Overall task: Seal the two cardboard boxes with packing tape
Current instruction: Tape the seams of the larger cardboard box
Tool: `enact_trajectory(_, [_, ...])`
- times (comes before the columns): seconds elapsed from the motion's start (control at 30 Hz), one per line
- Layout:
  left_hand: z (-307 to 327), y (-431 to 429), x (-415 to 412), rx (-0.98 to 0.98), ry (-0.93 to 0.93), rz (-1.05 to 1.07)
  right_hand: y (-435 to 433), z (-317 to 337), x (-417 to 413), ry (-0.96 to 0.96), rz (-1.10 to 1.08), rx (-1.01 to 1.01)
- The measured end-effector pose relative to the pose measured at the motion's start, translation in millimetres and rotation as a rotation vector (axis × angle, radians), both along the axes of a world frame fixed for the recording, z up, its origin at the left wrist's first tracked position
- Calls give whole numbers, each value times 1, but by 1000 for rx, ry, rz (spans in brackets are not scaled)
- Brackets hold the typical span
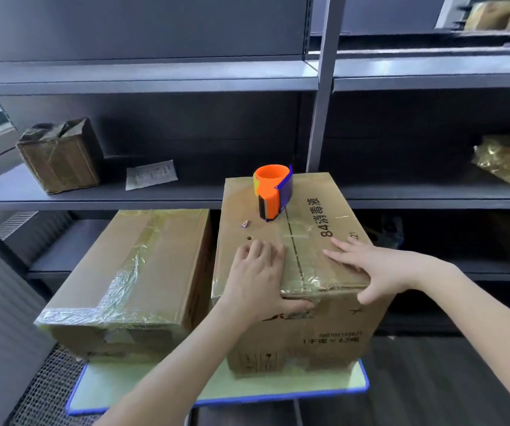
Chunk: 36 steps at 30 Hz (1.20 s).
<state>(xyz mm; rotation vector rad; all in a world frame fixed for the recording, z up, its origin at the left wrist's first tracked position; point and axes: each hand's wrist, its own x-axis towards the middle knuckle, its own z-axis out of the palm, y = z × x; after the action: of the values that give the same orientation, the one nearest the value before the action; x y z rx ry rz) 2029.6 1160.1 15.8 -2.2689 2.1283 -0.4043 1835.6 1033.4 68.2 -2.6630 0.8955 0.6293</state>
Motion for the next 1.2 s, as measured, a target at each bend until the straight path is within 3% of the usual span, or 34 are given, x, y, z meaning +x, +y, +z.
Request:
enact_trajectory(0.27, [5, -20, 13, 10, 41, 2, -19, -3, 10, 5, 8, -11])
enact_trajectory(0.37, [11, -30, 26, -20, 389, 48, -28, 8, 15, -71, -19, -16])
enact_trajectory(0.43, [17, -45, 41, -140, 727, 146, -38, 13, 25, -242, -43, -160])
enact_trajectory(0.5, [22, -61, 53, -312, 892, 248, -47, 14, 42, -383, -42, -336])
enact_trajectory(0.6, [24, -87, 64, -410, 922, 332, -66, 8, 73, -511, 31, -474])
enact_trajectory(0.73, [20, -112, 75, -394, 1014, 444, -93, 0, 118, -652, 105, -551])
enact_trajectory(1.0, [15, -123, 77, -508, 1018, 417, -129, -14, 159, -560, 207, -634])
enact_trajectory(1.2, [23, -120, 77, -587, 1064, 407, -141, -15, 153, -653, 244, -518])
